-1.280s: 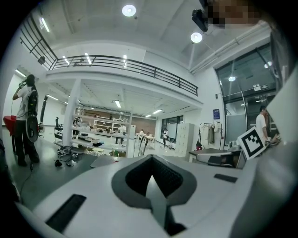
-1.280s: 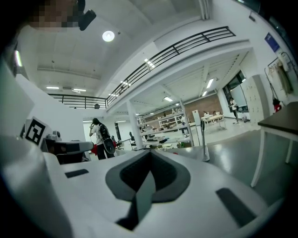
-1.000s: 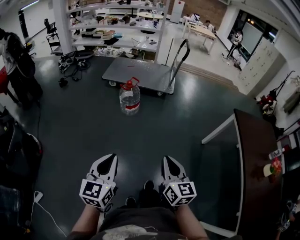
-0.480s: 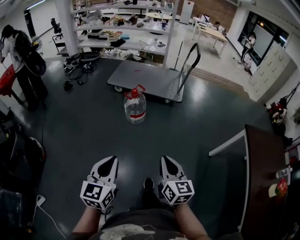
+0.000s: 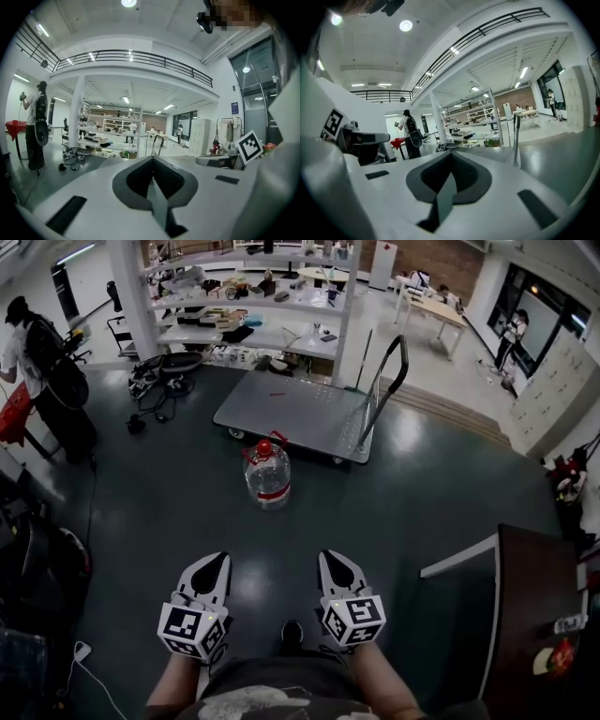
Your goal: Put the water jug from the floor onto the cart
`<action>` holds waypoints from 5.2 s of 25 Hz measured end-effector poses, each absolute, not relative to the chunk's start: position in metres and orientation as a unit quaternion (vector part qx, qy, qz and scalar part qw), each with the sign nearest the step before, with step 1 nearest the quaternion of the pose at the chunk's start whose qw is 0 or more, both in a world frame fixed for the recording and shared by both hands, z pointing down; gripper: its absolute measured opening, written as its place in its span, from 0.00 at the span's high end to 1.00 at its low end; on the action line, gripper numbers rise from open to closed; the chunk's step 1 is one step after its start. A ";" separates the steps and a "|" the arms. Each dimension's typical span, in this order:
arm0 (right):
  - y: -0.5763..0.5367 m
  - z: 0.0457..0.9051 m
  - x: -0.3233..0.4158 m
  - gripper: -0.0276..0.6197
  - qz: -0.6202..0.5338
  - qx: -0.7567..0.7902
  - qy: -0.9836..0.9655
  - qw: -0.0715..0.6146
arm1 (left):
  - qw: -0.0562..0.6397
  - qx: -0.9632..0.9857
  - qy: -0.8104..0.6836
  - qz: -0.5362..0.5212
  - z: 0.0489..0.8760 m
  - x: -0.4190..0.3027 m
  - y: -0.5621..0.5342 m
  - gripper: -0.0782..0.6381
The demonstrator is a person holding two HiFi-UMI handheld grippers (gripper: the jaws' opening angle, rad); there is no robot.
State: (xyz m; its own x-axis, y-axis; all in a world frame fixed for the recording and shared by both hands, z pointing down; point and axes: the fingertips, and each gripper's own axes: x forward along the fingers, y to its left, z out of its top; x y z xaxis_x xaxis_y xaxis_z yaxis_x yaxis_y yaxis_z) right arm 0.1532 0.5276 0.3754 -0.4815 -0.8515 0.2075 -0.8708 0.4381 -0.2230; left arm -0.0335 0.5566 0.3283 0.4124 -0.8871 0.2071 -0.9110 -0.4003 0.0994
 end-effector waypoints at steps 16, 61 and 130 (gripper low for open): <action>0.423 0.394 0.163 0.97 0.181 0.499 -0.847 0.040 | 0.110 0.839 -0.528 0.074 0.343 -0.011 0.458 0.88; -0.060 0.481 0.069 0.97 0.227 0.485 -0.832 0.148 | 0.180 0.817 -0.539 0.096 0.408 -0.108 -0.011 0.88; -0.140 0.809 0.008 0.90 0.248 0.279 -0.807 0.457 | 0.314 0.686 -0.636 0.164 0.661 -0.104 -0.103 0.88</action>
State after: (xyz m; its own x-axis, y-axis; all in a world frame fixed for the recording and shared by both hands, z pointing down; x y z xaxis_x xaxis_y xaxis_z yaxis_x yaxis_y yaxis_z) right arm 0.0083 -0.1397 0.8088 -0.4266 -0.2237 0.8763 -0.6771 0.7214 -0.1454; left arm -0.1036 -0.1029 0.6609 0.1373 -0.7691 0.6242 -0.9749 0.0065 0.2225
